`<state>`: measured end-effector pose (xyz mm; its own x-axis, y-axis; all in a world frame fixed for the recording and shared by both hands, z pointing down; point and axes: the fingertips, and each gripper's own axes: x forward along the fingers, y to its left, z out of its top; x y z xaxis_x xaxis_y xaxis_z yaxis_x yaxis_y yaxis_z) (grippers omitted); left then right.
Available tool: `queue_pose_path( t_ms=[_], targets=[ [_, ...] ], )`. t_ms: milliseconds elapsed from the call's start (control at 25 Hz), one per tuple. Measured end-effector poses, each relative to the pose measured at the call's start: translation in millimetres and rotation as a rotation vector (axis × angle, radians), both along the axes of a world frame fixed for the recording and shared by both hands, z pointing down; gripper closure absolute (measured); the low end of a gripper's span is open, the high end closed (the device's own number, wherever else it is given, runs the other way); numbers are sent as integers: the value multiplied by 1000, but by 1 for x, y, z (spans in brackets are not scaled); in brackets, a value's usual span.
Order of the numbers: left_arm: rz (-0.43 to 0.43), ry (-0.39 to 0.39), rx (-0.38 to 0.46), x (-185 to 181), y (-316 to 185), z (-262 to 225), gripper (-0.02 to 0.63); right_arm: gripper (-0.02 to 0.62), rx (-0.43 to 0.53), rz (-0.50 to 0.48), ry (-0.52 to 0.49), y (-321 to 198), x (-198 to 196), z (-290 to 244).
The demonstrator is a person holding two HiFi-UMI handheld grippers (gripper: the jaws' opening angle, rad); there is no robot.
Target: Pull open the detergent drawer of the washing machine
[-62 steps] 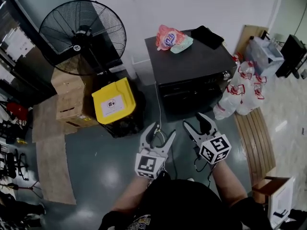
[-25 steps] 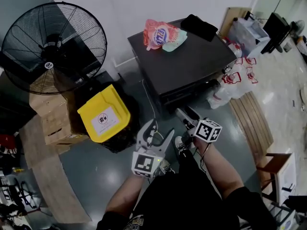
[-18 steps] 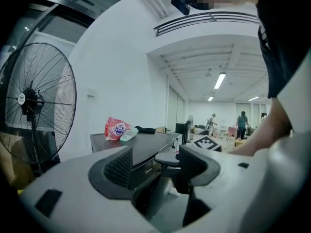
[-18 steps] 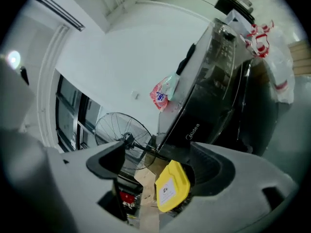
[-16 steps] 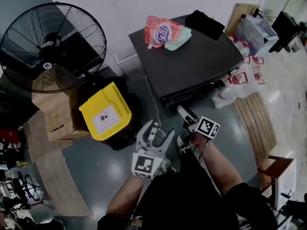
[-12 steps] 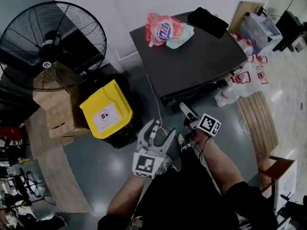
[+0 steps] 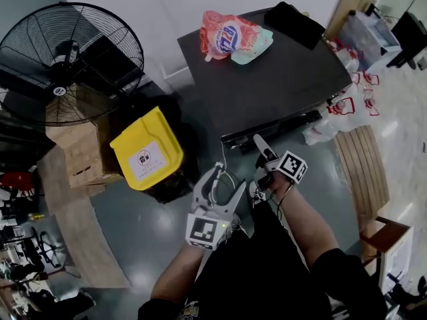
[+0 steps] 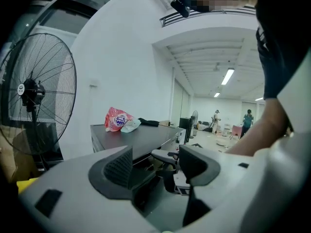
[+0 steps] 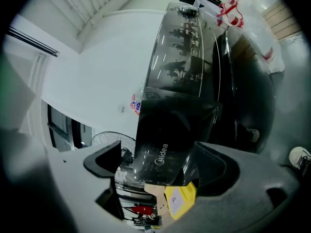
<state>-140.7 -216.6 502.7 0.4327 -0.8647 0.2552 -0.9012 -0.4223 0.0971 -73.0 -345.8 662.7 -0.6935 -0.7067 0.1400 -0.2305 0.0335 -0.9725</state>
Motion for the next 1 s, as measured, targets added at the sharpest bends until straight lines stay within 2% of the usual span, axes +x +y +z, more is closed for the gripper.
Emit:
queue_pose_path(
  t_ms=[200, 600, 1000],
  targets=[
    [-9, 3, -20, 0, -8, 4, 333, 118, 14, -12, -28, -13, -5, 5],
    [-20, 6, -38, -4, -12, 11, 333, 133, -65, -8, -25, -21, -8, 22],
    [-12, -3, -54, -6, -7, 8, 333, 141, -37, 21, -32, -21, -6, 23]
  ],
)
